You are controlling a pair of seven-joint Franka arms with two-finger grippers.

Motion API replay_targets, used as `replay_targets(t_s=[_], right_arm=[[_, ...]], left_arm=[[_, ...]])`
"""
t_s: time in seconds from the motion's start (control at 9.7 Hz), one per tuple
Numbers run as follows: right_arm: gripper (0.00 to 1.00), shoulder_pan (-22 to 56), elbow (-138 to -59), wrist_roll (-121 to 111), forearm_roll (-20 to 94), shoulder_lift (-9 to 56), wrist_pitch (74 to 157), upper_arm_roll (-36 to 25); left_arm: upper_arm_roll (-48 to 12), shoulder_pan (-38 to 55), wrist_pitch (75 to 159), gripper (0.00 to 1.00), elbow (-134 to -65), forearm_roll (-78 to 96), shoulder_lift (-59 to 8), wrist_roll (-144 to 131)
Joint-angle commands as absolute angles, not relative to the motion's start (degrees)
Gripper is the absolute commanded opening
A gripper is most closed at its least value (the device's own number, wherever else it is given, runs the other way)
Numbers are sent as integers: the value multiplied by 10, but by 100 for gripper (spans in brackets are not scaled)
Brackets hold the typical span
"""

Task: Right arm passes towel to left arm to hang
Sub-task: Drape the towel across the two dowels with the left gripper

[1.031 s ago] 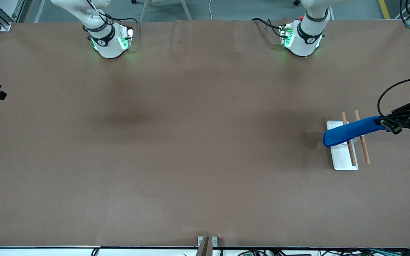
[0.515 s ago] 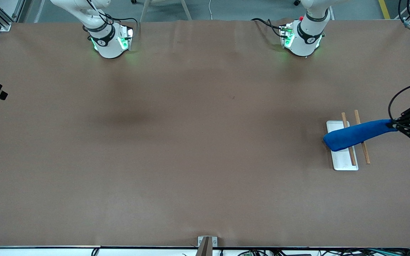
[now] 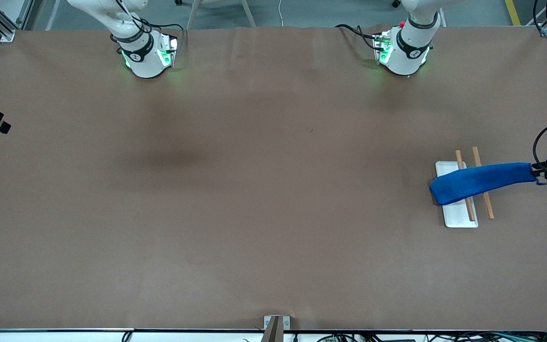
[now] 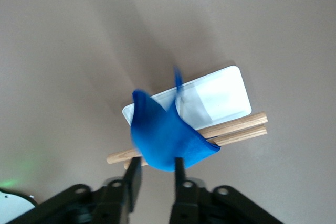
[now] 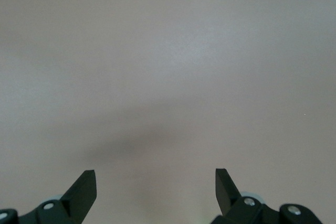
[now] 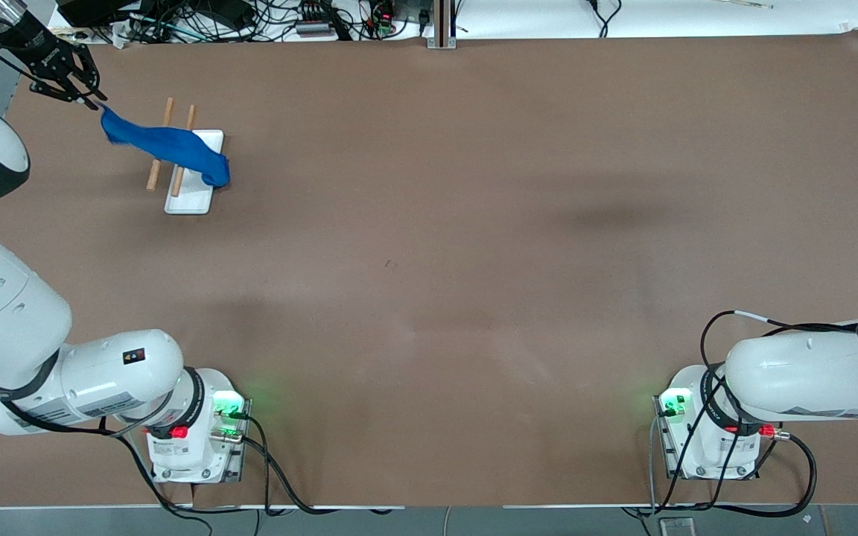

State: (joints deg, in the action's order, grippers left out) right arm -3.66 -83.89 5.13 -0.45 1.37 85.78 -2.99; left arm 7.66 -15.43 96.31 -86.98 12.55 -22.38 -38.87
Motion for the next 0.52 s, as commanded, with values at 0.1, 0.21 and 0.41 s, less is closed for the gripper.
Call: replay_targets(t_s=[0.1,0.21,0.41], right_arm=[[100,-38,-859,50,0,-3,863,-31],[100,-38,-859,50,0,-3,863,-31],[100,-39,-859,50,0,-3,863,-31]], left_arm=[[82,-122,973,100,-865,114,-217,-314],[79,-121,973,100,-864,113,-208,-274],[76,-90,973,100,-861,111,-185,-202]])
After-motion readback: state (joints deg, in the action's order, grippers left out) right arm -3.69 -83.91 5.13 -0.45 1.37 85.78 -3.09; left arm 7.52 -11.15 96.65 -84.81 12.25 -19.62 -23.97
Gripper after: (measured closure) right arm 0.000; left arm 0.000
